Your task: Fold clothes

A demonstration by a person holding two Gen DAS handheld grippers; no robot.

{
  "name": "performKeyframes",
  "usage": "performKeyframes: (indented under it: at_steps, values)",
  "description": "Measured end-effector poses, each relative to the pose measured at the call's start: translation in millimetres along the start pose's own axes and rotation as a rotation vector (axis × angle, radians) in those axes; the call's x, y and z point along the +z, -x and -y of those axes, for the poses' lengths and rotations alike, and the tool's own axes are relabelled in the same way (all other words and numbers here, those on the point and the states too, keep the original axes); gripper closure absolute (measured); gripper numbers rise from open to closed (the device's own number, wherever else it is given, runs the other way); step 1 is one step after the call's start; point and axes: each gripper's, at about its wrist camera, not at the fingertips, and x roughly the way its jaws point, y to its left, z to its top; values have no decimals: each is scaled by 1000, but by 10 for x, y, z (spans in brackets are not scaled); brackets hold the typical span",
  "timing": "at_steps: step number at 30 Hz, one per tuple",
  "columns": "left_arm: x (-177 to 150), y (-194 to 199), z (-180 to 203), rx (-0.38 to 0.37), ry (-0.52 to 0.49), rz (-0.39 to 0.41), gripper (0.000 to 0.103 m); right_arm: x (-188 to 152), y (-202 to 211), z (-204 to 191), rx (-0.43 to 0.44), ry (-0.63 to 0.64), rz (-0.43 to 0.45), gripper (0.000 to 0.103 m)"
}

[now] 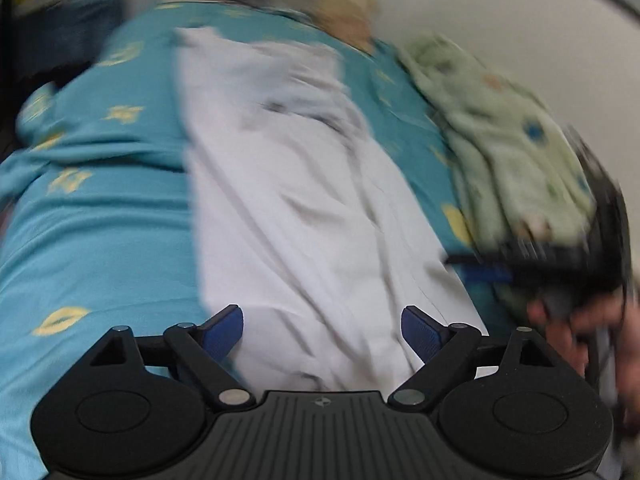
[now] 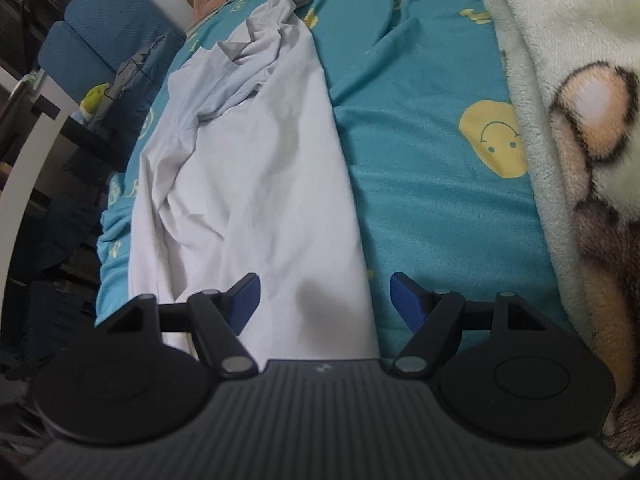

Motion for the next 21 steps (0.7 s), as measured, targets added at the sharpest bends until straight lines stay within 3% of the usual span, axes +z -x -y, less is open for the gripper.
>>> performKeyframes:
  at_steps: [5,11,14,17,21]
  values:
    - [135,-104,-592,73,274,-4,17,-87,-62,66,-15,-32,-52,29]
    - [-2,-261,-576,-124,326,-118,22,-214,-14,-8,31,-78,-103,28]
    - [-91,-279,-498,-123,299,-156,29,-336,28,-56,11,-92,-151,28]
    - [-115,-102,-418,-94,240,-95,31,-396,168,-74,11,-112,-128,30]
    - [-138,115,-110,-68,43,-37,32,-470,218,-20,-4,-133,-91,29]
